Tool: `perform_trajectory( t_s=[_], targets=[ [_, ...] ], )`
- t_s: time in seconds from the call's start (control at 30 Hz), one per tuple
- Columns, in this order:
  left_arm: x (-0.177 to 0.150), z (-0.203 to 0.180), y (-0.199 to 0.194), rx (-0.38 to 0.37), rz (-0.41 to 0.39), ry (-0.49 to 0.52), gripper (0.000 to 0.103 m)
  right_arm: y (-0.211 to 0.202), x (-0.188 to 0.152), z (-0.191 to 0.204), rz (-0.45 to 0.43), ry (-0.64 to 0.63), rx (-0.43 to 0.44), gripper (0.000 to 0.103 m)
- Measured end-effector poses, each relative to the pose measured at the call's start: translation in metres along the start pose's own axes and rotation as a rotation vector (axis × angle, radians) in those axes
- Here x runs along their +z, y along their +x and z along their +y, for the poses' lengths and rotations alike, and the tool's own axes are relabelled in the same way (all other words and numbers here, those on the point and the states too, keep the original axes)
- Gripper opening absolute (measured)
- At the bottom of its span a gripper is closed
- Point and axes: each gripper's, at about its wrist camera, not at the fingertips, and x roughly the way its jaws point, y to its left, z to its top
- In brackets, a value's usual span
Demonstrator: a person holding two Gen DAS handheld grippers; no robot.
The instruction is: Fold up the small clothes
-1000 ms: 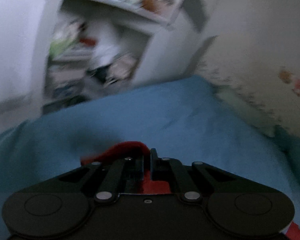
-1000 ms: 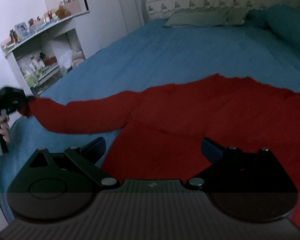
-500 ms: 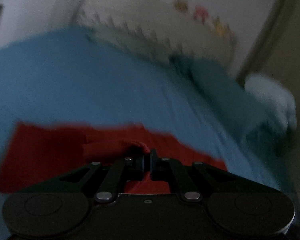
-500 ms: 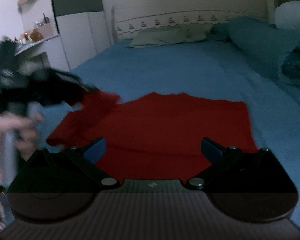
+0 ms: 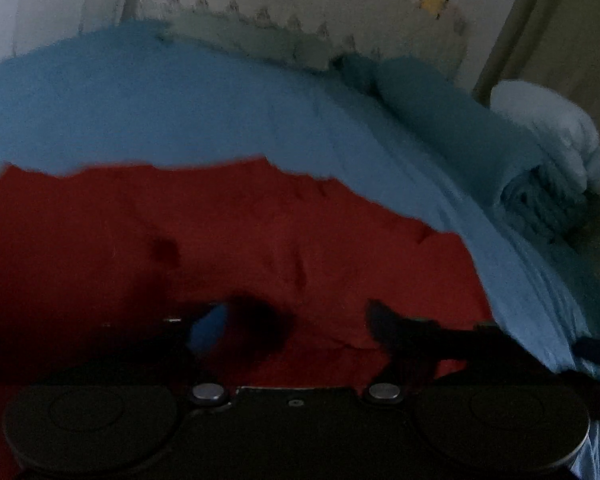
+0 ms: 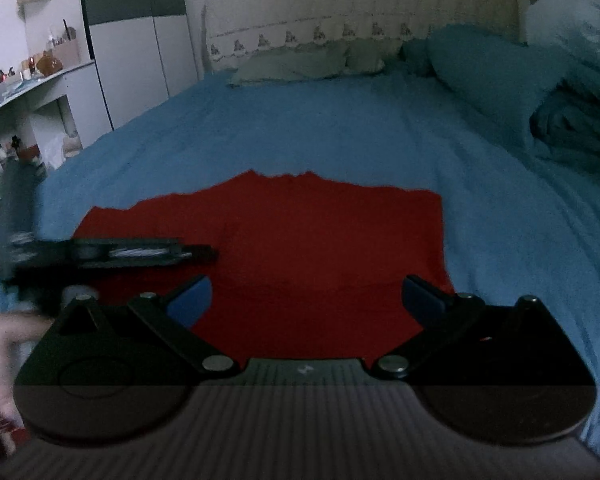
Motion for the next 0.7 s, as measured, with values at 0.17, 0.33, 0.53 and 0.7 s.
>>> perform_trajectory(
  t_s=[0.17, 0.33, 0.53, 0.7],
  targets=[
    [-0.009, 0.033, -0.054, 0.126, -0.102, 0.053, 0.098, 0.02, 0.01, 0.034, 0.057, -0.128, 0.046, 0.103],
    [-0.012, 0.065, -0.06, 0.221, -0.107, 0.056, 0.098, 0.064, 0.005, 0.096, 0.068, -0.329, 0.087, 0.103],
    [-0.008, 0.077, -0.061, 0.254, -0.132, 0.076, 0.098, 0.134, -0.011, 0.156, 0.127, -0.624, 0.028, 0.068],
    [-0.007, 0.085, -0.063, 0.226, -0.119, 0.04, 0.098, 0.143, -0.001, 0.158, 0.086, -0.574, 0.0, 0.023]
  ],
)
